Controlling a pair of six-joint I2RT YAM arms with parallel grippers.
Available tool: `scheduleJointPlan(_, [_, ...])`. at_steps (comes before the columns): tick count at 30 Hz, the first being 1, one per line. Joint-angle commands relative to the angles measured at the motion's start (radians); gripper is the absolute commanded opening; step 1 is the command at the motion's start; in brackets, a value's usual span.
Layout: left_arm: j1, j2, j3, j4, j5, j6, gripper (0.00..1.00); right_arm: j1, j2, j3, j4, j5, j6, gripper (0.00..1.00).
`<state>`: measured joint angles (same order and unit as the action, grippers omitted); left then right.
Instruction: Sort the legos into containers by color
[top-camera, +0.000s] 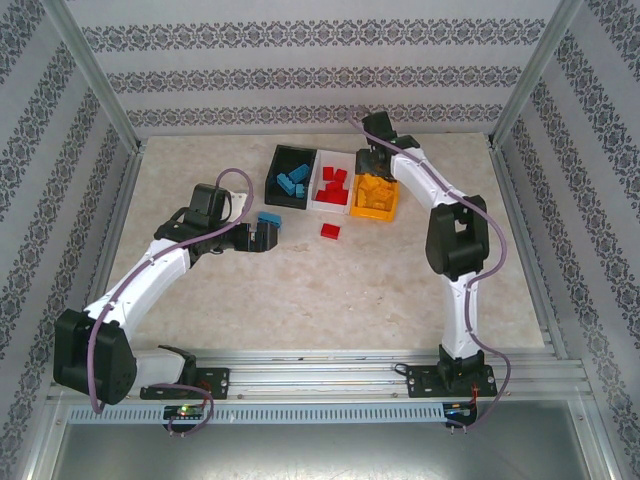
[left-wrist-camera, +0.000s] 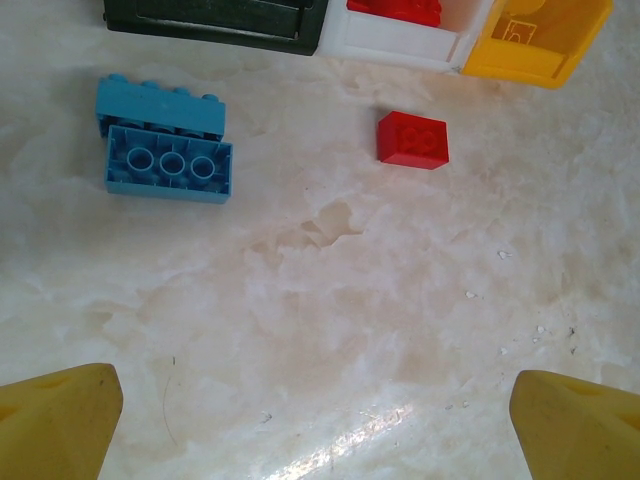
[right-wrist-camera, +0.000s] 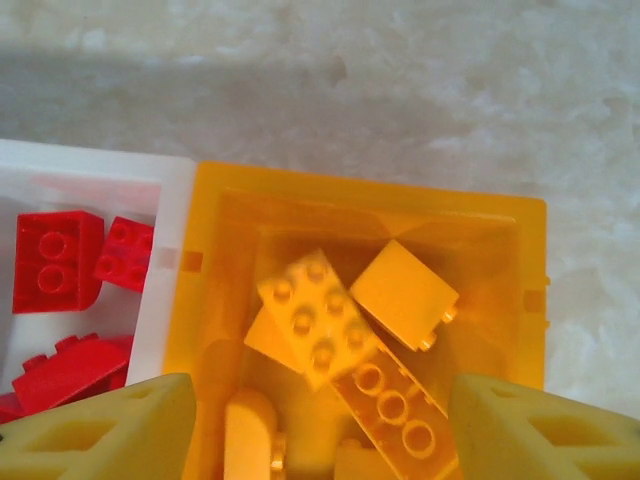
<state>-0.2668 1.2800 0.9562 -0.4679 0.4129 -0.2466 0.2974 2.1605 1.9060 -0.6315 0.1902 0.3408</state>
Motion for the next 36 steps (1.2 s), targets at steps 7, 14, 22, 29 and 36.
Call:
scheduleJointPlan(7, [-0.003, -0.001, 0.0, 0.078, 0.214, -0.024, 1.0, 0.061, -0.414, -0.406, 0.096, -0.08, 0.081, 0.75])
scheduleJointPlan(14, [-0.022, 0.012, -0.01, 0.143, 0.334, -0.052, 1.0, 0.202, -0.546, -0.633, 0.104, -0.175, 0.127, 0.77])
scheduleJointPlan(22, [-0.023, -0.043, -0.01, 0.099, 0.187, -0.021, 1.0, 0.328, -0.458, -0.65, 0.096, -0.153, 0.156, 0.81])
scheduleJointPlan(29, [-0.022, -0.081, -0.004, 0.046, 0.045, 0.005, 1.0, 0.363, -0.341, -0.574, 0.082, -0.112, 0.163, 0.87])
scheduleJointPlan(36, [-0.023, -0.078, 0.003, 0.035, 0.035, 0.01, 1.0, 0.365, -0.243, -0.502, 0.069, -0.104, 0.158, 0.88])
